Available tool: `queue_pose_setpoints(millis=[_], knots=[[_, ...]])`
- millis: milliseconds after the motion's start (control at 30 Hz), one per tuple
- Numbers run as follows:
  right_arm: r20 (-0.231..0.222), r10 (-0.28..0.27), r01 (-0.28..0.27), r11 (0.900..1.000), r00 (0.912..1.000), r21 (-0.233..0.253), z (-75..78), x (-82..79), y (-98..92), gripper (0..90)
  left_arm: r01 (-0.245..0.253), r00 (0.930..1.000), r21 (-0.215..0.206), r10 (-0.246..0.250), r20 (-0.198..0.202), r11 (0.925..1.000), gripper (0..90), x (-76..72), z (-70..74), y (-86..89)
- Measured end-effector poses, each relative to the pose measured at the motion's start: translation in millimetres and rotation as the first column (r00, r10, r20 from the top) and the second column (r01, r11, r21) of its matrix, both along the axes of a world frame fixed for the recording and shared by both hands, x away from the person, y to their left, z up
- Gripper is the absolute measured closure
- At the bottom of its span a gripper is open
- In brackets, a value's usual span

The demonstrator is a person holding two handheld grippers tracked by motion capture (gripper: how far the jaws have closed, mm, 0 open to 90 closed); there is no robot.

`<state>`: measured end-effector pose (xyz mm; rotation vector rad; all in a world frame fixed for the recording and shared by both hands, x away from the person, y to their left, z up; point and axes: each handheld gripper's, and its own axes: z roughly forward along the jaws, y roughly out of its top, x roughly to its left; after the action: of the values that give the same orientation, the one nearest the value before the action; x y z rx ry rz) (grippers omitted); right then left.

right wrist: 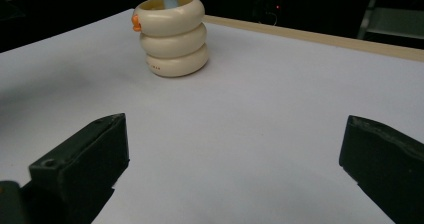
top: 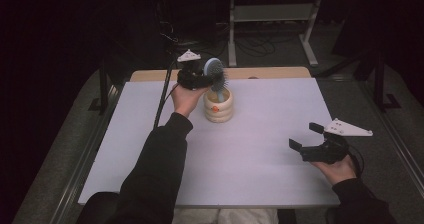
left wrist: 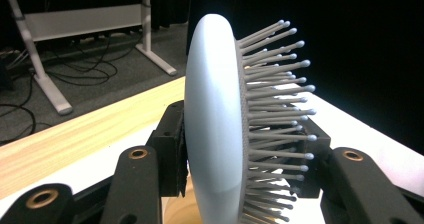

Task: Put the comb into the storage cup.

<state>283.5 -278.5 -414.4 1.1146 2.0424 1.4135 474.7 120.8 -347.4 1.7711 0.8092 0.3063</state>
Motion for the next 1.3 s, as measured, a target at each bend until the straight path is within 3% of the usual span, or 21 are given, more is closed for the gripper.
queue_pose_setpoints(millis=[233,333,433,1000,1167,1300], knots=[[-0.002,0.0,0.0,1.0,1.0,0.0,-0.3,0.3,-0.3,0.0,-0.008,0.9998,-0.001,0.008,-0.02,1.0,49.8,1.4,-2.7,-0.6],[-0.011,0.001,-0.001,1.0,0.9999,0.0,-0.7,0.5,0.1,0.0,-0.02,0.9985,-0.032,0.019,-0.051,0.9993,46.9,2.7,-2.7,2.1],[-0.017,0.005,-0.005,1.0,0.9998,-0.007,-1.3,1.1,0.3,0.0,-0.031,0.9988,-0.034,0.03,-0.039,0.9989,45.0,1.4,-1.9,4.4],[-0.018,0.007,-0.007,1.0,0.9998,-0.006,-1.3,1.2,0.0,0.0,-0.09,0.9938,-0.08,0.084,-0.073,0.9927,41.6,1.8,-11.9,35.7],[-0.019,0.006,-0.006,1.0,0.9998,-0.008,-1.5,1.4,0.8,0.0,-0.091,0.9927,-0.108,0.082,-0.088,0.9899,42.6,2.0,-14.6,44.7],[-0.021,0.009,-0.009,1.0,0.9997,-0.014,-1.7,1.5,1.6,0.0,-0.089,0.9933,-0.107,0.081,-0.083,0.9902,39.1,1.1,-17.7,48.8]])
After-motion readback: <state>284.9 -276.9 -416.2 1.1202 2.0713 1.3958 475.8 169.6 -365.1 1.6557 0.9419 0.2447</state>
